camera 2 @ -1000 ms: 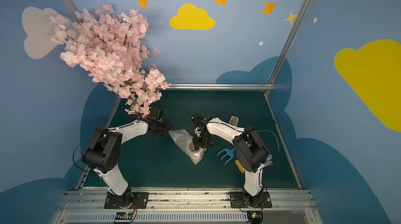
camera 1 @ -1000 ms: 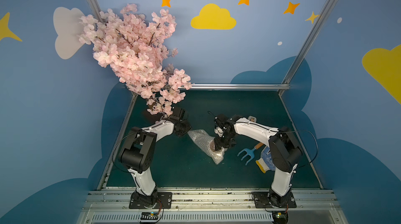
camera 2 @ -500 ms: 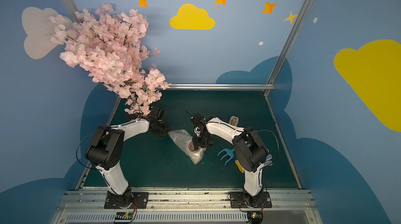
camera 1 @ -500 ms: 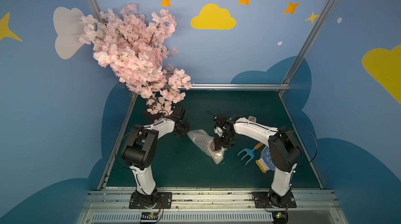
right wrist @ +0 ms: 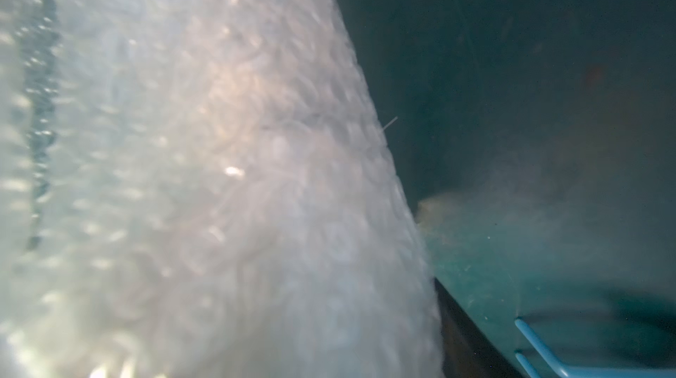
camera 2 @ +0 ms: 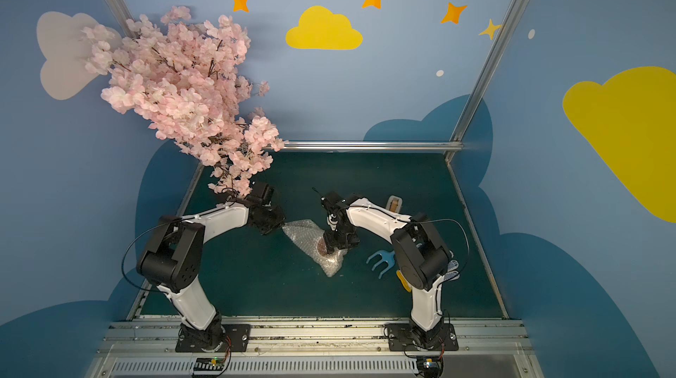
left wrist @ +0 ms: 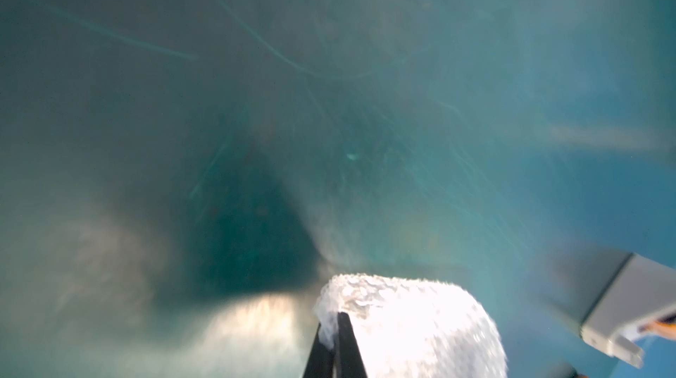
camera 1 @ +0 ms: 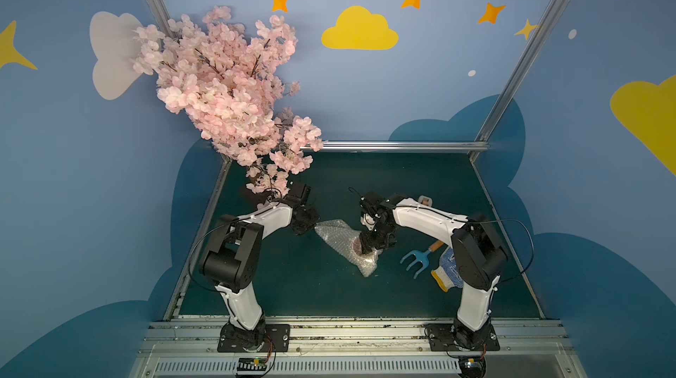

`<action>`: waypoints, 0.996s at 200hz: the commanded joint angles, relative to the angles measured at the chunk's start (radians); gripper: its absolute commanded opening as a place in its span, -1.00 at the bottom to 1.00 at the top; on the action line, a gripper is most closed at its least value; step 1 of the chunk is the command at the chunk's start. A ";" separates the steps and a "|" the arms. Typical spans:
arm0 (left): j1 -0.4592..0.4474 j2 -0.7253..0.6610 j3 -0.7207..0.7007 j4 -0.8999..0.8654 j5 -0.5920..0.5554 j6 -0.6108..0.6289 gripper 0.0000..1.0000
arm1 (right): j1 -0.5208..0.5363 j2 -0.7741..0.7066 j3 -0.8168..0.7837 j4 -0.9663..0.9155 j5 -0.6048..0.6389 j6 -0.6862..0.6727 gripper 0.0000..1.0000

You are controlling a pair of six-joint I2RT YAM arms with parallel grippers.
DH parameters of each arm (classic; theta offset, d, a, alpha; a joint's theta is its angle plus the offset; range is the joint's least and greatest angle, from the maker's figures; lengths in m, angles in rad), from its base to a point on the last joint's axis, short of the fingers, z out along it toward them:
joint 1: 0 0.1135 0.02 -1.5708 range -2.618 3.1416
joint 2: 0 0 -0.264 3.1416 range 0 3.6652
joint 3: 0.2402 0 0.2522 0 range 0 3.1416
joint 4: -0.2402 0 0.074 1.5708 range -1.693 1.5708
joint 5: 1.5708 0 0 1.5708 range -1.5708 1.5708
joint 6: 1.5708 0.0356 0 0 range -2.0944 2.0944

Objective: Wrap mugs in bubble wrap
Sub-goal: Wrap the mug in bubble wrap.

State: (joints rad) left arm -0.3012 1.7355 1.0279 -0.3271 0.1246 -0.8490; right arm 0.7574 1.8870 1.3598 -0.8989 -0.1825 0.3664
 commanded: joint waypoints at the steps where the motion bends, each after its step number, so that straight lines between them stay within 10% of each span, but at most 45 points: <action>1: -0.002 -0.105 -0.037 0.026 0.041 0.031 -0.92 | 0.011 0.030 0.018 -0.015 0.022 0.005 0.24; 89: -0.076 -0.439 -0.147 0.138 0.164 0.034 -0.92 | 0.004 0.050 0.022 0.093 0.021 0.034 0.22; 199: -0.270 -0.442 -0.162 0.244 0.193 -0.028 -0.92 | -0.005 0.103 0.102 0.174 -0.039 0.086 0.20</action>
State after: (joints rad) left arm -0.5369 1.2938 0.8974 -0.1692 0.3008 -0.8413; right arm 0.7582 1.9774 1.4551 -0.7712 -0.1986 0.4278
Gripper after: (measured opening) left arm 0.049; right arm 0.598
